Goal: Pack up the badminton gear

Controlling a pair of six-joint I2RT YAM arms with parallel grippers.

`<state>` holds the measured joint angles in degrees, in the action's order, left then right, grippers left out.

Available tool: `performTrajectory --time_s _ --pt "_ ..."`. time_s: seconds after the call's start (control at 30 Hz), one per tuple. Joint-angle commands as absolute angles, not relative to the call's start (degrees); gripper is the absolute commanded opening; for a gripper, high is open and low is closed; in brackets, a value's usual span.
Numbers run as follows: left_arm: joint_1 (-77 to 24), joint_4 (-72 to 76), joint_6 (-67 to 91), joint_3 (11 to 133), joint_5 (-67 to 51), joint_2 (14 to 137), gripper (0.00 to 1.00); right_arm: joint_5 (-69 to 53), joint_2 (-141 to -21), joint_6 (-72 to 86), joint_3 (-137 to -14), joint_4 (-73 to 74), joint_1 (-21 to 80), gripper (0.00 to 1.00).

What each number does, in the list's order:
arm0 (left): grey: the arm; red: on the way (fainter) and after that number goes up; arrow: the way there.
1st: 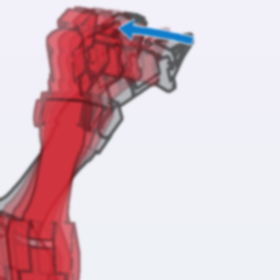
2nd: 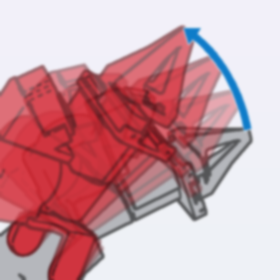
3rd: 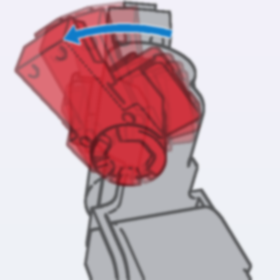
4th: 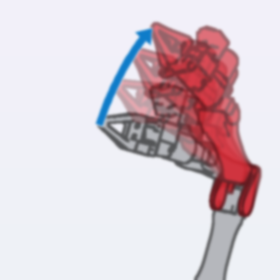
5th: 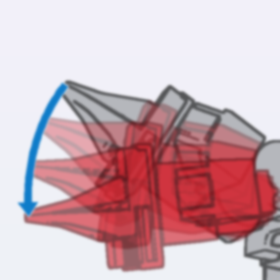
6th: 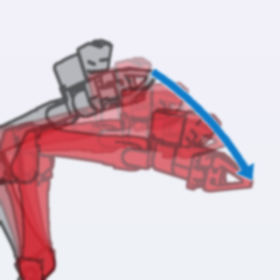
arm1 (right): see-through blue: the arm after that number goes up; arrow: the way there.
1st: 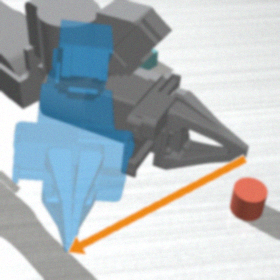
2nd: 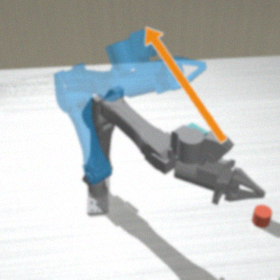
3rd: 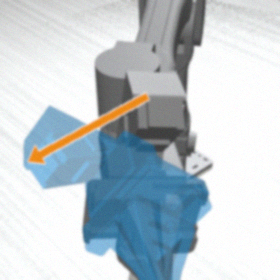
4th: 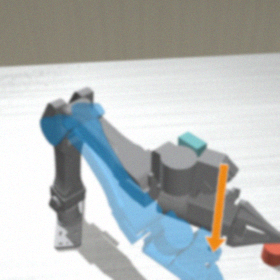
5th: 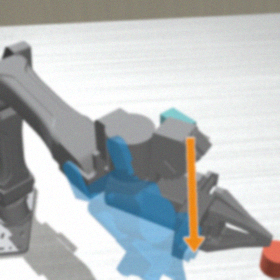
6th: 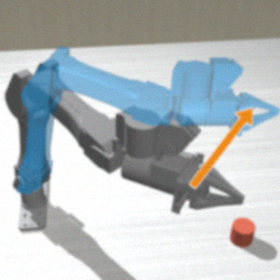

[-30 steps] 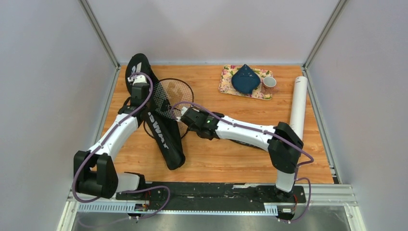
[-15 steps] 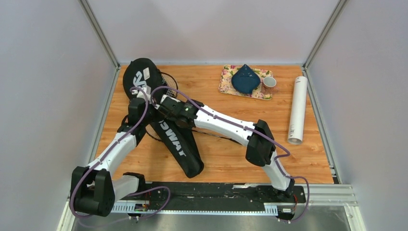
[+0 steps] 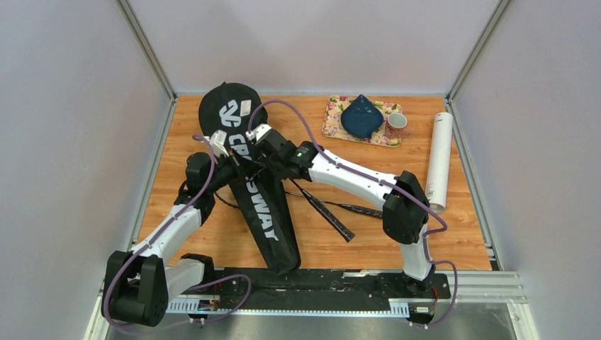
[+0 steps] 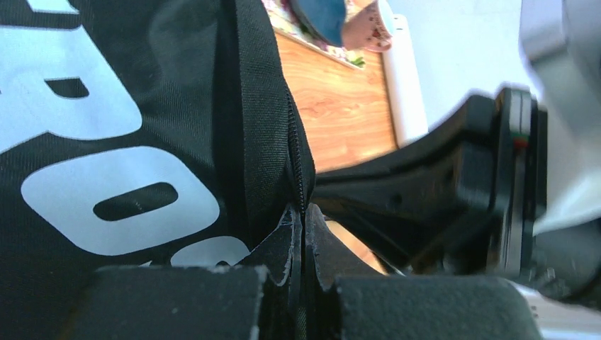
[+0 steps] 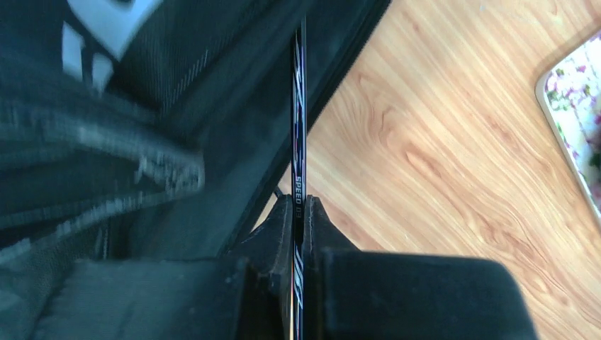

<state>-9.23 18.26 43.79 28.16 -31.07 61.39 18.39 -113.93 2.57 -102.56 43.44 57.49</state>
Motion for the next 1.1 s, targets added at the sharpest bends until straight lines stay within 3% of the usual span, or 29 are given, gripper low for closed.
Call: performTrajectory --time_s 0.0,0.13,0.37,0.5,0.63,1.07 --pt "-9.9 27.1 49.5 27.9 -39.0 60.4 0.00 12.4 -110.5 8.2 -103.7 26.4 55.8 0.00" --pt "-10.3 26.5 49.6 28.1 -39.4 60.8 0.00 16.3 -110.7 13.3 -103.3 25.5 55.7 0.00" --pt "-10.7 12.0 49.7 31.5 -35.0 64.2 0.00 27.0 -99.8 17.6 -87.3 11.9 55.5 0.00" --pt "-13.4 16.5 53.9 29.4 -37.3 66.4 0.00 25.8 -99.8 21.2 -85.0 5.3 54.4 0.00" --pt "-14.5 18.7 57.0 28.2 -39.5 67.1 0.00 32.1 -101.5 22.7 -85.5 3.2 54.1 0.00" --pt "-14.4 26.9 62.7 30.0 -39.6 71.2 0.00 12.1 -106.1 19.9 -81.6 3.8 53.5 0.00"
